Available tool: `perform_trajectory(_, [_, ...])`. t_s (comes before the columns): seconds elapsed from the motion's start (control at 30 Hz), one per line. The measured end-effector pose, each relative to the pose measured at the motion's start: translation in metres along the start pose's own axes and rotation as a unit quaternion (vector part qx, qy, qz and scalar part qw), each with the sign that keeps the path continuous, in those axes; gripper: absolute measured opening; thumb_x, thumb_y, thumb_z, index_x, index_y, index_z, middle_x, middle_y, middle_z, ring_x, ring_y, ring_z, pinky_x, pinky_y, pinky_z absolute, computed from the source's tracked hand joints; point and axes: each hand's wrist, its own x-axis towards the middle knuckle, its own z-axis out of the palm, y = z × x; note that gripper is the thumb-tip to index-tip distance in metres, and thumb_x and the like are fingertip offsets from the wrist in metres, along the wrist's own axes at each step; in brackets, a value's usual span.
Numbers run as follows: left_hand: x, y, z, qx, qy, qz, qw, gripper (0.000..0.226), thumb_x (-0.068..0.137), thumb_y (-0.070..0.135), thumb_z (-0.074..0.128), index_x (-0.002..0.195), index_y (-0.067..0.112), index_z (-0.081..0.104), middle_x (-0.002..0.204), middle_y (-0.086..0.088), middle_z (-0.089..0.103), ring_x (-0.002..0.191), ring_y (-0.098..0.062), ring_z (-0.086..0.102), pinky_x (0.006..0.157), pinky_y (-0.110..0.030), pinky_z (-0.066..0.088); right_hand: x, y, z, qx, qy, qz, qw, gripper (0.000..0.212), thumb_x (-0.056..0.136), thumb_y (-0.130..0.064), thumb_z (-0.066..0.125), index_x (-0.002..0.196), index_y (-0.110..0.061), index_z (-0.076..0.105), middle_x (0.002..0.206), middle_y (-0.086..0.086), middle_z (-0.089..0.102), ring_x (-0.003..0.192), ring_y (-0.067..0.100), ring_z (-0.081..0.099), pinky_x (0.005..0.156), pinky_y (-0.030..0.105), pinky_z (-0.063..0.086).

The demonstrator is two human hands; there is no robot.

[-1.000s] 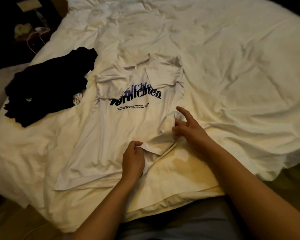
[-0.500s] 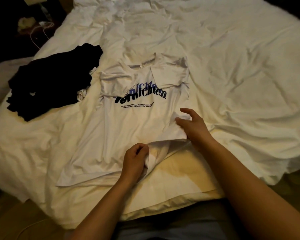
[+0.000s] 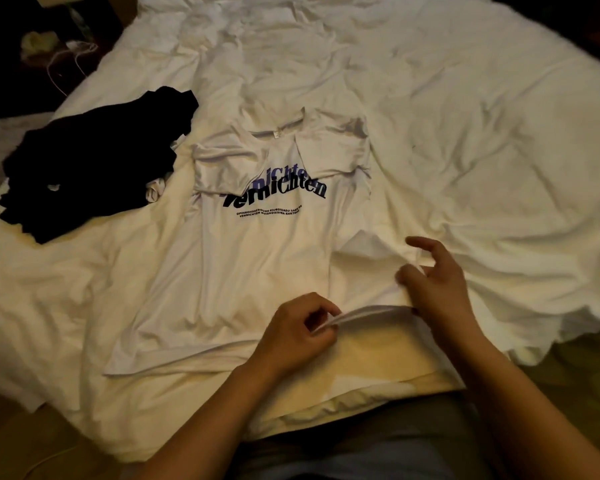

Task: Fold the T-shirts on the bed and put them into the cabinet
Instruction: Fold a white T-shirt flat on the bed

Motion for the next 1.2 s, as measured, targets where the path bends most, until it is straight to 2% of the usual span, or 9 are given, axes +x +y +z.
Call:
perform_trajectory(0.1, [-0.001,0.013,0.011,0.078,-0.134,0.046,0.987,0.018,0.076,0.022,0.064,0.093,0.024,0.070,0.082,0.015,0.058,0.075,-0.004,0.056,0.069,-0.017,0.045,-0.004,0.005,-0.025,-0.134,-0.043,0.034,0.989,0.044,0.085,-0.019,0.067,0.126,-0.031,0.059,0.106,0.003,0.068,0.087,0.021,0.065,0.070,0.035,0.053])
perform_trajectory(0.2, [0.002,0.011,0.019,0.138,-0.202,0.045,0.969,0.016,0.078,0.025,0.066,0.094,0.023,0.066,0.084,0.016,0.052,0.078,-0.003,0.051,0.070,-0.022,0.044,0.002,0.004,-0.033,-0.152,-0.087,0.074,0.982,0.039,0.085,-0.043,0.071,0.120,-0.029,0.061,0.098,0.003,0.071,0.080,0.023,0.070,0.072,0.039,0.059])
perform_trajectory(0.37, [0.013,0.019,0.036,0.165,-0.150,0.144,0.964,0.034,0.081,0.040,0.073,0.109,0.023,0.063,0.101,0.007,0.056,0.092,-0.008,0.053,0.074,-0.024,0.045,0.053,0.009,-0.005,-0.201,-0.040,0.003,0.979,0.044,0.093,-0.049,0.057,0.107,-0.009,0.069,0.100,0.007,0.070,0.090,0.024,0.063,0.076,0.034,0.048])
perform_trajectory(0.43, [0.018,0.025,0.048,0.186,-0.139,0.182,0.955,0.041,0.082,0.043,0.074,0.114,0.019,0.066,0.101,0.002,0.058,0.091,-0.015,0.054,0.074,-0.028,0.046,0.077,0.008,0.009,-0.202,-0.055,0.037,0.977,0.049,0.093,-0.046,0.057,0.091,0.002,0.066,0.088,0.016,0.068,0.076,0.029,0.061,0.067,0.034,0.043])
perform_trajectory(0.53, [0.024,0.029,0.063,0.216,-0.121,0.210,0.946,0.045,0.082,0.046,0.075,0.115,0.016,0.068,0.099,-0.003,0.059,0.090,-0.020,0.053,0.074,-0.033,0.045,0.101,-0.006,0.026,-0.230,-0.078,0.072,0.967,0.042,0.092,-0.043,0.060,0.084,-0.002,0.060,0.070,0.012,0.060,0.054,0.025,0.054,0.051,0.029,0.039])
perform_trajectory(0.7, [0.030,0.046,0.088,0.236,-0.113,0.196,0.945,0.041,0.090,0.045,0.067,0.120,0.017,0.065,0.107,-0.002,0.061,0.095,-0.019,0.054,0.076,-0.029,0.042,0.129,-0.024,0.036,-0.239,-0.148,0.084,0.956,0.031,0.086,-0.018,0.068,0.063,-0.004,0.053,0.047,0.005,0.051,0.045,0.024,0.047,0.044,0.023,0.038])
perform_trajectory(0.9, [0.034,0.045,0.092,0.134,-0.114,0.218,0.960,0.012,0.094,0.017,0.063,0.101,0.008,0.068,0.098,-0.006,0.065,0.088,-0.020,0.056,0.073,-0.028,0.047,0.146,-0.024,0.015,-0.027,-0.127,0.172,0.976,0.024,0.096,-0.023,0.059,0.081,-0.006,0.051,0.068,0.010,0.045,0.052,0.021,0.043,0.052,0.028,0.039])
perform_trajectory(1.13, [0.030,0.041,0.092,0.064,-0.109,0.217,0.968,0.015,0.098,0.018,0.062,0.107,0.008,0.067,0.106,-0.005,0.067,0.097,-0.017,0.062,0.083,-0.033,0.054,0.159,-0.012,0.000,-0.045,-0.140,0.157,0.977,0.034,0.088,-0.033,0.074,0.098,-0.002,0.063,0.089,0.013,0.066,0.072,0.025,0.063,0.057,0.026,0.054])
perform_trajectory(1.2, [0.031,0.042,0.095,0.061,-0.101,0.219,0.969,0.018,0.099,0.020,0.061,0.110,0.008,0.068,0.112,-0.006,0.068,0.102,-0.016,0.064,0.087,-0.030,0.055,0.159,-0.014,0.001,-0.055,-0.125,0.134,0.982,0.028,0.087,-0.027,0.076,0.095,-0.002,0.065,0.083,0.012,0.065,0.067,0.023,0.062,0.048,0.022,0.050])
